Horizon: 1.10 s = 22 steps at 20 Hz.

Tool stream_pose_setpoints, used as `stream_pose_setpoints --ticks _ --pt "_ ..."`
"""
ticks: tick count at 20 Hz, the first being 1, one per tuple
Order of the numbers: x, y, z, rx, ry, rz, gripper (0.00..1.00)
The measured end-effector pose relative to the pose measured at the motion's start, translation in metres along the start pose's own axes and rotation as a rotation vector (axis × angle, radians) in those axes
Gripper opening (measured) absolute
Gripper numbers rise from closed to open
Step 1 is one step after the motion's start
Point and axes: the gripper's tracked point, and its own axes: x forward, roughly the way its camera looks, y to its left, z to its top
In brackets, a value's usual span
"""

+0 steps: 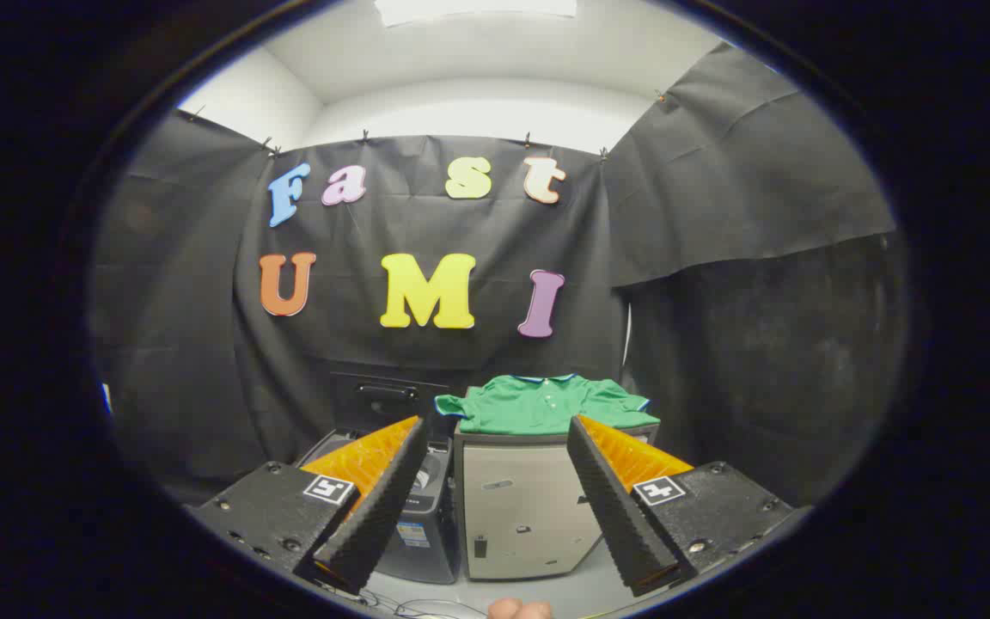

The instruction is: Put the clothes into the washing machine and then close the washing machine lid.

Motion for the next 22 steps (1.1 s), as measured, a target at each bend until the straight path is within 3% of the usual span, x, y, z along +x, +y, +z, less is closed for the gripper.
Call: stream_pose_setpoints --ticks 22 --pt "0.018 -0.006 0.003 0.009 0.002 -0.008 1.00"
